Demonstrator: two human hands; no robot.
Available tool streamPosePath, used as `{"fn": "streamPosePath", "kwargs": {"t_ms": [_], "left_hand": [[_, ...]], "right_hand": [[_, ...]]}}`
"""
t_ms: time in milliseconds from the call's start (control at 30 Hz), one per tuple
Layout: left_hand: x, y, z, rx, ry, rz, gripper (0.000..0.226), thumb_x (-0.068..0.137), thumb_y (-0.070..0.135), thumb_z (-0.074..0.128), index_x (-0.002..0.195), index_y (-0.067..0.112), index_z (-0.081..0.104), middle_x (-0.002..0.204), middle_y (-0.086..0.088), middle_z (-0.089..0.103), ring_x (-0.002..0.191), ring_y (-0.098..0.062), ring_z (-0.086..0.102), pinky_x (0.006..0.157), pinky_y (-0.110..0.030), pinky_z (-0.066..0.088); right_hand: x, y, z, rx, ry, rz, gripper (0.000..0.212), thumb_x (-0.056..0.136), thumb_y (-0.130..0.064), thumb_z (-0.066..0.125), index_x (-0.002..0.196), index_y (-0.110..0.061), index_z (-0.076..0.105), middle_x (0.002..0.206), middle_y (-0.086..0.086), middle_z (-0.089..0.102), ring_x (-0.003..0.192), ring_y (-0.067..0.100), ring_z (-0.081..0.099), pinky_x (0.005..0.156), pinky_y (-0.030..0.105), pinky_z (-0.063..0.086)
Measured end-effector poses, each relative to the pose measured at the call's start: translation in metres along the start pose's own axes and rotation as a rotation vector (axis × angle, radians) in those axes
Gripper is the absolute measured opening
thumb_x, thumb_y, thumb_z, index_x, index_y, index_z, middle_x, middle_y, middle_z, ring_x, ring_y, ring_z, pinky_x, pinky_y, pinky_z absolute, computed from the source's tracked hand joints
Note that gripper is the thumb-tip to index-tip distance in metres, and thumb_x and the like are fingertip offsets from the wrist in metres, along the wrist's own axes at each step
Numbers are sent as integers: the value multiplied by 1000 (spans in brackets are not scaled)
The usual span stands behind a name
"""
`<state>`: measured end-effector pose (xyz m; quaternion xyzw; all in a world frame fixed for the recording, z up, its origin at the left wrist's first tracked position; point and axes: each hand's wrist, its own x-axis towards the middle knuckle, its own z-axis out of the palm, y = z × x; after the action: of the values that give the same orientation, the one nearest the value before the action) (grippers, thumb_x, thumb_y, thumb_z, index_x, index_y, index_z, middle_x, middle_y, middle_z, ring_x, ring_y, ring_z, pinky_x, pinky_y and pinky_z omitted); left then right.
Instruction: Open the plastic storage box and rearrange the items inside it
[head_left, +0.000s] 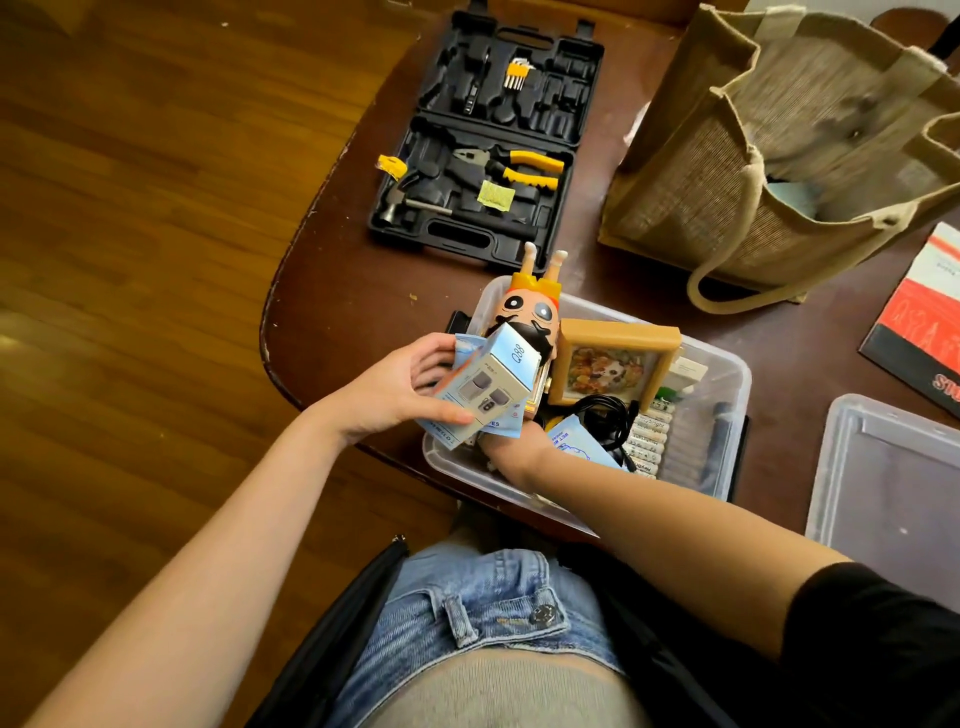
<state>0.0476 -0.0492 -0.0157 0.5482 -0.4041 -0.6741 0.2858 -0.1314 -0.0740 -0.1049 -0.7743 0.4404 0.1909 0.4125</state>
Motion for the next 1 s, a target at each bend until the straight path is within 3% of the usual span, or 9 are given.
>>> {"fn": "streamPosePath", "kwargs": {"t_ms": [133,200,300,433,500,633,733,833,1000], "left_hand": [[-1,2,-1,13,-13,-8,78,63,11,80,131,16,43,130,-2,57,118,-13,57,100,-32,47],[-2,4,-3,-30,-19,4,75,65,7,82,130,18,45,131,-3,57,118,-13,57,97,-30,49],[0,7,-7,-101,-31,27,74,62,10,82,127,22,47,128,0,59,119,-12,57,94,-27,50],[9,13,-2,-33,-106,26,78,60,13,83,128,23,47,127,5,60,121,-11,55,94,-25,49],[15,14,5,67,-130,18,76,61,11,84,127,24,47,127,6,59,121,-10,55,98,-24,47],[25,14,20,323,-195,17,77,61,23,89,126,28,48,125,12,58,116,0,54,98,-17,43],[30,13,30,519,-227,6,73,63,34,86,124,35,45,120,17,54,107,7,53,85,-7,43],[32,11,34,586,-221,-9,74,66,33,85,127,35,43,119,17,52,106,5,52,82,-8,43],[28,11,34,564,-185,-16,73,67,32,85,127,35,44,120,17,53,107,7,51,81,-5,42]], "right_hand": [[-8,-2,-13,-158,-50,-216,25,98,-19,39,119,-10,49,119,11,58,102,24,57,78,27,45],[-19,-4,-23,-270,-76,-253,8,91,-15,49,97,-10,49,105,12,56,94,28,54,69,30,43],[-39,5,-37,-317,-66,-280,12,85,-15,56,78,-10,47,81,8,52,75,27,50,60,30,37],[-69,38,-62,-292,-66,-163,14,87,-23,57,95,-12,59,89,6,62,73,18,45,63,25,32],[-82,56,-75,-299,-58,-52,19,87,-25,57,97,-10,62,95,7,66,77,20,53,63,26,35],[-95,94,-94,-375,98,205,18,88,-19,53,84,-2,60,90,14,66,82,32,62,63,32,45],[-86,109,-97,-457,187,348,29,89,-8,52,62,-7,40,91,16,65,74,30,59,58,32,45],[-72,109,-94,-438,204,370,14,82,6,50,77,-3,59,95,17,67,82,33,64,56,33,43],[-59,117,-83,-325,288,398,25,78,10,48,92,1,67,95,17,68,83,35,65,56,34,43]]}}
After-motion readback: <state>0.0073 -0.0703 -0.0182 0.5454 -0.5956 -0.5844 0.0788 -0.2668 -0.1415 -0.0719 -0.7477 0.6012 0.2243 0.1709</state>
